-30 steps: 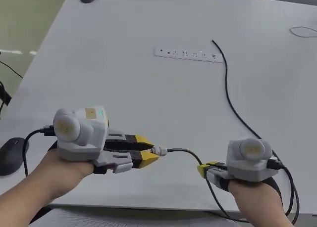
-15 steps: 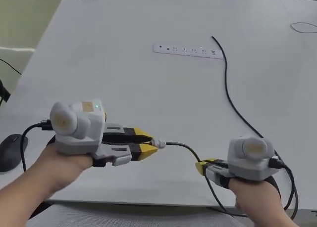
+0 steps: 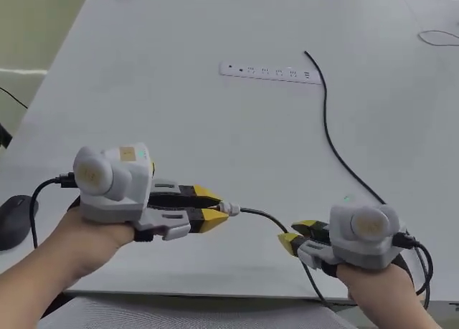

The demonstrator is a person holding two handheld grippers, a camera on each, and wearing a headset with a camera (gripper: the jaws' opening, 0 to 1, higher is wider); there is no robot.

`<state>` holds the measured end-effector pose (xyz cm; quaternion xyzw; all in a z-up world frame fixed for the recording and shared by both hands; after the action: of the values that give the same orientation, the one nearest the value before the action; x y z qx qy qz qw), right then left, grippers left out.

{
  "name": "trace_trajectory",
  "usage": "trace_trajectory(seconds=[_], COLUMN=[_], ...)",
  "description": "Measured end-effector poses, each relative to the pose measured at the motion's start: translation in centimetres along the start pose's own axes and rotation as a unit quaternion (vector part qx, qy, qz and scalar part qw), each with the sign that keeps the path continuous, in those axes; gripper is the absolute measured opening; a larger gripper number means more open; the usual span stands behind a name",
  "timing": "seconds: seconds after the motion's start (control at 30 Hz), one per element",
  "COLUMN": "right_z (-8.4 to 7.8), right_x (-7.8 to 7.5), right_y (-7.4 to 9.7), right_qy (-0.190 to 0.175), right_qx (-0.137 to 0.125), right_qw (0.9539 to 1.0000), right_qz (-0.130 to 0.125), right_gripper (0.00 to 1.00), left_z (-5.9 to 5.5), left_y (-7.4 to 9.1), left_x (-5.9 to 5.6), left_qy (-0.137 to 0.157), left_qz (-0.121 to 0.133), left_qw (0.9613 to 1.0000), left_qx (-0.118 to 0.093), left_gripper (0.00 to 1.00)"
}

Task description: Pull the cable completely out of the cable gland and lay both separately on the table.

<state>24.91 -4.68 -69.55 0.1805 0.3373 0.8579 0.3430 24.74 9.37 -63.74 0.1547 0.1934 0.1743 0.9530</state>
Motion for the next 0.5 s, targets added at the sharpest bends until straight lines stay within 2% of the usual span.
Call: trace_trajectory(seconds=[0.17,0.2,0.27,0.3,0.43,0.5], right_z=[3.1,4.1,5.1,5.6,6.2,6.0], right_x=[1.6,2.2,2.9,3.2,4.4,4.6], right_y=[0.7,0.8,0.7,0.6,-0.2,-0.6], right_qy=[0.077,0.092,0.108,0.128,0.175,0.202], right_qx=[-0.022,-0.034,-0.041,-0.042,-0.031,-0.013], right_qw=[0.9967,0.995,0.9928,0.9904,0.9832,0.9785], right_qz=[0.014,0.022,0.031,0.031,0.041,0.037], right_gripper=[0.2,0.2,0.2,0.2,0.18,0.15], left_z=[0.0,0.0,0.0,0.0,0.1,0.1], left_y=[0.0,0.0,0.0,0.0,0.1,0.1], left_x=[0.1,0.1,0.2,0.2,0.2,0.2], left_qy=[0.0,0.0,0.003,0.008,0.004,0.005], left_qz=[0.0,0.0,-0.001,-0.001,-0.001,-0.002], left_qw=[1.0,1.0,1.0,1.0,1.0,1.0], left_qx=[0.001,0.002,0.001,0.002,0.001,0.001], left_gripper=[0.15,0.15,0.15,0.15,0.15,0.15])
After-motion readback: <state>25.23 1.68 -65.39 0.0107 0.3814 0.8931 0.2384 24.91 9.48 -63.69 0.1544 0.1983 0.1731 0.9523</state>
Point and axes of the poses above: the centre of the closed fingertips' face, and the gripper's own axes: y roughly backward along the fingers, x roughly to its left, z roughly out of its top, the point moved 3 cm from there along y, roughly backward along the fingers, and after that the axes turned 1 degree about x, right-handed, at the moved point
